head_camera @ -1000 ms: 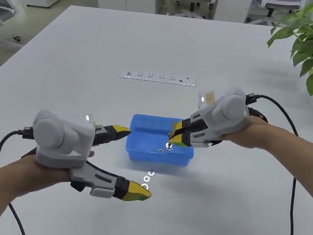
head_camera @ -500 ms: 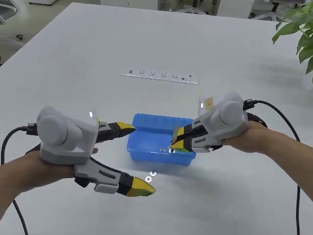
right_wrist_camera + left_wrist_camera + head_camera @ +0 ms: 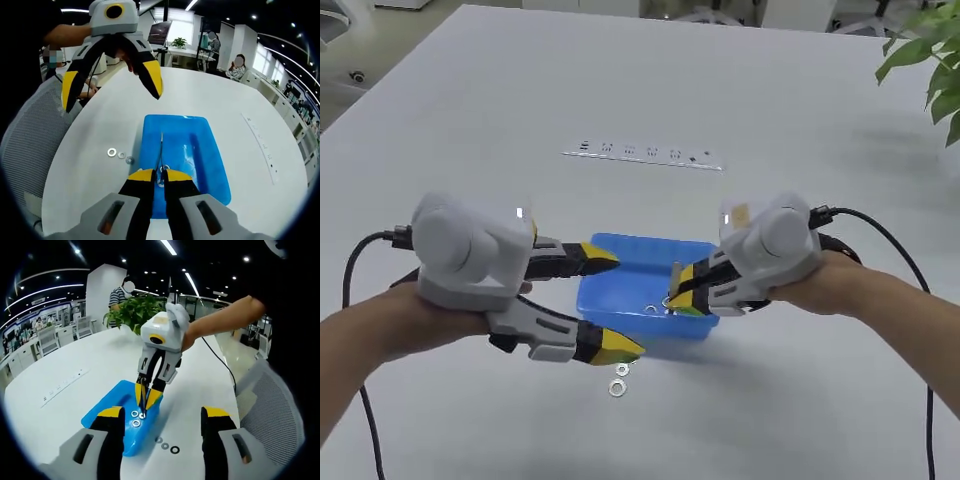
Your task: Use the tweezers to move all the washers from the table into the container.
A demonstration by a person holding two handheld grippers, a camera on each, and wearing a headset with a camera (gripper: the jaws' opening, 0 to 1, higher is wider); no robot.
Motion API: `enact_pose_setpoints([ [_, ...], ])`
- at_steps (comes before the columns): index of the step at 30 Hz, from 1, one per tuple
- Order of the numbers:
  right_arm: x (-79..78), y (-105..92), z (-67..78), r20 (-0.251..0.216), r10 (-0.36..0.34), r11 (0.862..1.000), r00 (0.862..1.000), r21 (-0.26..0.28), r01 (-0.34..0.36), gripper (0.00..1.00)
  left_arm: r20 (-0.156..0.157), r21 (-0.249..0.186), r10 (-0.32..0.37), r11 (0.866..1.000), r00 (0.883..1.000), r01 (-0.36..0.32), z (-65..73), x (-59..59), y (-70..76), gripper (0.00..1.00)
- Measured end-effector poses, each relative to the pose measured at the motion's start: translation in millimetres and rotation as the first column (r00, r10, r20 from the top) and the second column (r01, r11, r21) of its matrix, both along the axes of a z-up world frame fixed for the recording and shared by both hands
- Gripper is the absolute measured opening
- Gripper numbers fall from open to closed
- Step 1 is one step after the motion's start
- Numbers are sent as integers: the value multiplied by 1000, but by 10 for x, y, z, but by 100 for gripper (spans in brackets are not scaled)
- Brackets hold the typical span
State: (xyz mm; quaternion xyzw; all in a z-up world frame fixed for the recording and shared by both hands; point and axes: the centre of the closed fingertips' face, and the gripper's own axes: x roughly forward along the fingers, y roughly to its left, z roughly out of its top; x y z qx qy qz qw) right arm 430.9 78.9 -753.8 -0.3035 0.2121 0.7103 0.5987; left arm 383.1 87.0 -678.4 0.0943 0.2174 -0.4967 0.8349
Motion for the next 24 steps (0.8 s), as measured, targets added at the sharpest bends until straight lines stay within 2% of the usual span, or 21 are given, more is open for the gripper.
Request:
enact_pose_setpoints([
  [9, -11, 10, -17, 0, 2, 1000, 1000, -2, -2, 8, 23, 21, -21, 1000, 1000, 20, 20, 225, -50, 44],
  [13, -7, 14, -14, 3, 4, 1000, 1000, -3, -4, 8, 36, 43, -37, 998, 999, 35, 13, 307, -85, 34],
  [17, -13, 17, -13, 11, 13, 1000, 1000, -6, -13, 8, 51, 66, -69, 996, 996, 65, -16, 362, -142, 29],
  [24, -13, 13, -12, 19, 26, 1000, 999, -11, -25, 8, 53, 94, -109, 990, 993, 104, -87, 410, -224, 21],
])
